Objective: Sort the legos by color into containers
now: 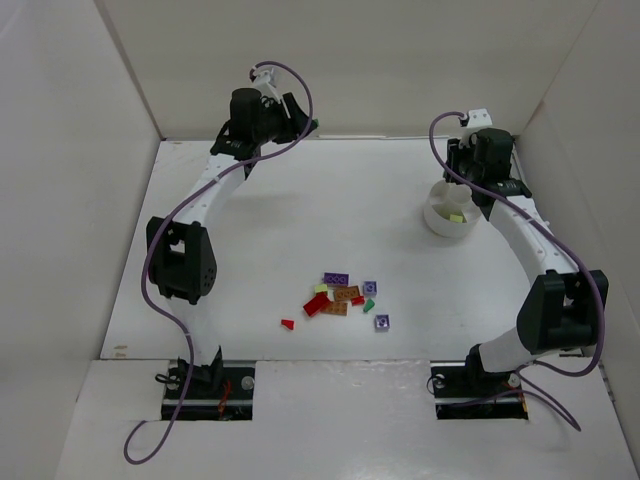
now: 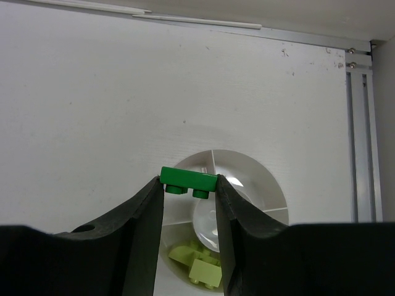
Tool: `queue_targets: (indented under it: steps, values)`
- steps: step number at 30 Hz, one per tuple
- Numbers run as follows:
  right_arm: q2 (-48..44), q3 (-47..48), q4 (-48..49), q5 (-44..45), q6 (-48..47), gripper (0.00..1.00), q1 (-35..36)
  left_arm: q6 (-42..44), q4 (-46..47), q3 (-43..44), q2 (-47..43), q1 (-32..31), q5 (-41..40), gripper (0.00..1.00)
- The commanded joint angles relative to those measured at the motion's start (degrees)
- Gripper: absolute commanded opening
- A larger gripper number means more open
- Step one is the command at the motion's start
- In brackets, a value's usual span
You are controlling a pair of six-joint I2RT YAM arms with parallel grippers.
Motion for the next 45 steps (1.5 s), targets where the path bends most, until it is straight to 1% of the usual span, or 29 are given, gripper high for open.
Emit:
queue_targets:
  steps: [1, 17, 20, 22, 30, 35, 41, 45]
  values:
    - [-0.87, 0.06, 1.72, -0.53, -0.44, 0.00, 0.01, 0.10, 1.85, 2.81, -0.70, 0.08, 1.21, 0.22]
    - [-1.40, -1.08, 1.72, -0.01, 0.62, 0.00, 0.01, 0.10, 1.32, 2.81, -0.18, 0.08, 2.27, 0.22]
    - [-2.63, -1.69, 1.72, 1.40, 0.62, 0.00, 0.01, 0.10, 1.32, 3.42, 0.35, 0.08, 2.79, 0.22]
    - [-3.34, -1.70, 0.32, 3.50, 1.14, 0.00, 0.01, 0.10, 1.32, 3.42, 0.35, -0.44, 2.79, 0.22]
    - [-6.14, -2.22, -4.44, 5.61, 1.76, 0.00, -1.66, 0.10, 0.79, 5.71, 1.93, -0.97, 3.85, 0.22]
    - [-7.90, -2.75, -5.84, 5.62, 2.28, 0.00, -1.66, 0.10, 0.27, 7.37, 3.07, -0.97, 4.38, 0.22]
    - [-8.52, -2.75, -6.63, 5.09, 2.81, 0.00, -1.66, 0.63, 0.26, 7.38, 3.08, -0.97, 4.90, 0.22]
    - [-9.92, -3.81, -7.77, 3.16, 3.34, 0.00, -1.66, 0.63, -0.26, 7.38, 3.08, -0.97, 5.43, 0.22]
